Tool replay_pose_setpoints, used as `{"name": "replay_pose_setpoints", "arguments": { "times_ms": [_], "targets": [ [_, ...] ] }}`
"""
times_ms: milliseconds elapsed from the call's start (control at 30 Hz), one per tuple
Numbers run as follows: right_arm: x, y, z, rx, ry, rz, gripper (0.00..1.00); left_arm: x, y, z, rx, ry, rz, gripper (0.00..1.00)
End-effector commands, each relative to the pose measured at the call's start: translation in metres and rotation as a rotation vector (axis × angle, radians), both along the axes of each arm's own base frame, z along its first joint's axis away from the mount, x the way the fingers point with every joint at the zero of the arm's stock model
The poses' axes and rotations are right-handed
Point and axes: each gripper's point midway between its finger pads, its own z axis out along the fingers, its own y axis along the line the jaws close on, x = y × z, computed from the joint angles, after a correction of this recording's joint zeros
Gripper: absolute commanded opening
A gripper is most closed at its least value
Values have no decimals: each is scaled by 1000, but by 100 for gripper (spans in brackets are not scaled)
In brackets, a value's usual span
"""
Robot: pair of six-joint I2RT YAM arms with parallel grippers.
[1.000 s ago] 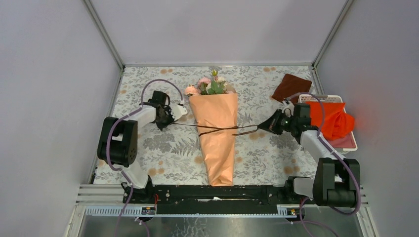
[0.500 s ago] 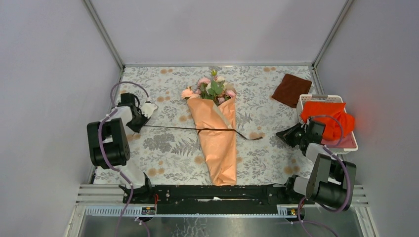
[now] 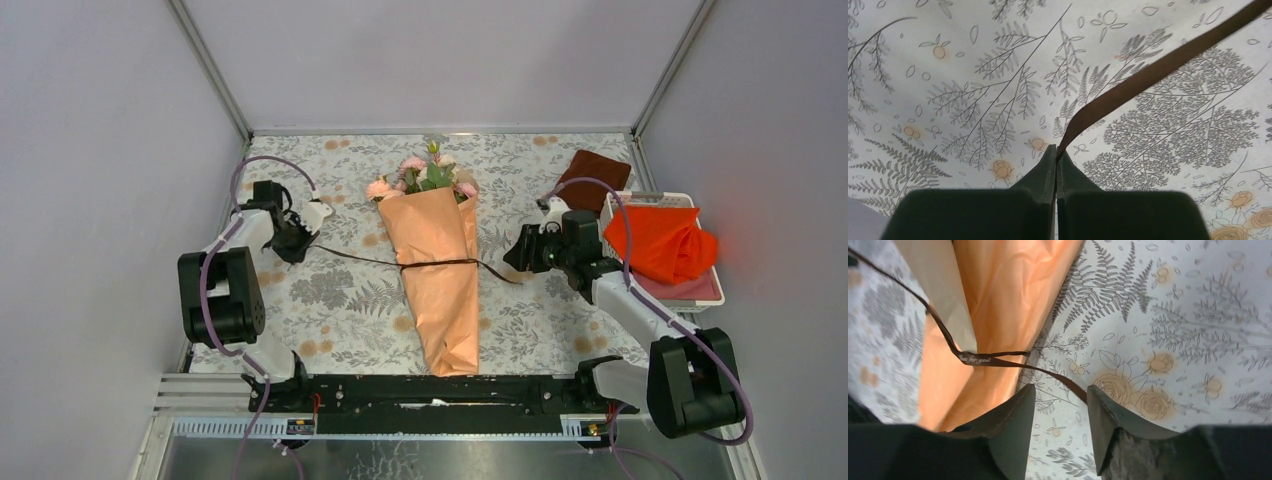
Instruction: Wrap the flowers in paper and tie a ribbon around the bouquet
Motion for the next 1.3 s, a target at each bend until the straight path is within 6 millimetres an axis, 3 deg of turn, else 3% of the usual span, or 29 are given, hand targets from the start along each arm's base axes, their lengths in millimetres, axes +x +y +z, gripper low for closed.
{"name": "replay_pose_setpoints", "arguments": {
  "times_ms": [0, 167, 300, 433, 533, 800, 967, 1200, 1267],
  "targets": [
    [5, 14, 9, -182, -205, 257, 53, 2, -15, 10, -30, -10, -32, 0],
    [-7, 49, -3, -234, -230, 491, 69, 2, -21, 12, -36, -12, -40, 0],
    [-6, 67, -14, -255, -238, 578, 73, 2, -21, 13, -33, -16, -43, 0],
    [17, 65, -25, -311, -236, 529, 72, 0, -22, 13, -29, -12, -47, 0],
    [22, 66, -30, -321, -201, 538, 64, 0, -22, 14, -29, -16, -51, 0],
    [-1, 64, -41, -318, -114, 628, 58, 1, -24, 17, -39, -26, -57, 0],
    [-8, 67, -46, -298, -65, 664, 45, 1, -25, 17, -43, -27, -57, 0],
    [2, 67, -29, -291, -168, 603, 0, 0, -24, 19, -37, -25, -61, 0],
    [3, 63, -27, -308, -167, 570, 0, 1, -24, 20, -34, -26, -61, 0]
  ]
}}
